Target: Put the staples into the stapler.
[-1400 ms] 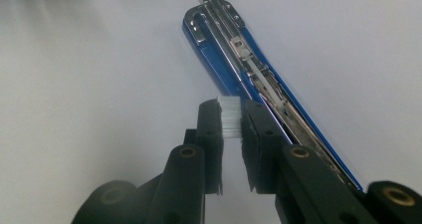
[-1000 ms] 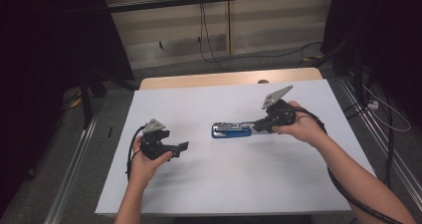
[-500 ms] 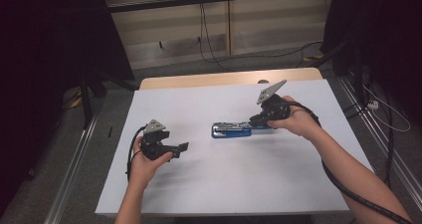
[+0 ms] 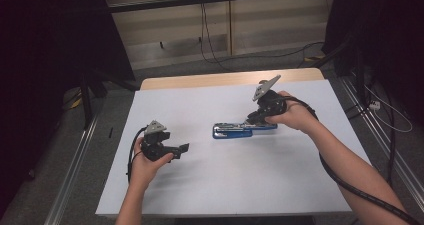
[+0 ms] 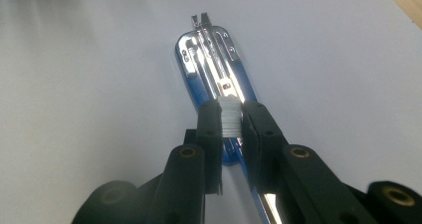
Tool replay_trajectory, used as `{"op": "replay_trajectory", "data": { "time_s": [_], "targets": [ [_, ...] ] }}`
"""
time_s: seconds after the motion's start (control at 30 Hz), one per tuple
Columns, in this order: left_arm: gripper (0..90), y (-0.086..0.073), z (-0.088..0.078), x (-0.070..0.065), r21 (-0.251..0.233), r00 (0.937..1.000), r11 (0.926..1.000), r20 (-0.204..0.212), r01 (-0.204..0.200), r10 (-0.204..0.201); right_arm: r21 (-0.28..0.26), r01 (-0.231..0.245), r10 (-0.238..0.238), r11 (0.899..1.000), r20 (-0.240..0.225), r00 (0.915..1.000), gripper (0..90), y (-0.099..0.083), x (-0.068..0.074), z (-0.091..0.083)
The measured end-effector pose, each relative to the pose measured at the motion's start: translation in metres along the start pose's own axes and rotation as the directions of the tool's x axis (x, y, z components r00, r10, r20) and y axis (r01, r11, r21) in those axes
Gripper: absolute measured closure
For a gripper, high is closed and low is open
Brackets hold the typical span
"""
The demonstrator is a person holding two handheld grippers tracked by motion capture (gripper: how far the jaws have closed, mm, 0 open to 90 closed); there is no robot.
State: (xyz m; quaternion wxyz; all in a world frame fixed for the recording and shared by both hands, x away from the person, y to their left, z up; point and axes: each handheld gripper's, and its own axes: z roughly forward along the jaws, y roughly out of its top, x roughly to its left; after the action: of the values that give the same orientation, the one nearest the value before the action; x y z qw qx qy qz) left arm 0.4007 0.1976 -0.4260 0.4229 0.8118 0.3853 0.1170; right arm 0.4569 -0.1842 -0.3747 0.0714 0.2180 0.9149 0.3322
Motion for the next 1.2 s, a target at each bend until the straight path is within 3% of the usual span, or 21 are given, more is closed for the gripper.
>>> {"op": "replay_trajectory", "data": {
  "time_s": [0.57,1.2],
  "targets": [
    [8.8,-0.002,0.0,0.003,0.011,1.0,0.9999,-0.005,0.002,-0.001,0.05,0.05,-0.049,0.997,-0.033,0.9983,79.5,0.016,-0.004,0.017],
    [8.8,-0.003,0.0,0.004,0.011,0.9999,0.9999,-0.01,0.008,-0.008,0.052,0.08,-0.077,0.995,-0.064,0.995,79.5,0.028,-0.008,0.033]
  ]
}}
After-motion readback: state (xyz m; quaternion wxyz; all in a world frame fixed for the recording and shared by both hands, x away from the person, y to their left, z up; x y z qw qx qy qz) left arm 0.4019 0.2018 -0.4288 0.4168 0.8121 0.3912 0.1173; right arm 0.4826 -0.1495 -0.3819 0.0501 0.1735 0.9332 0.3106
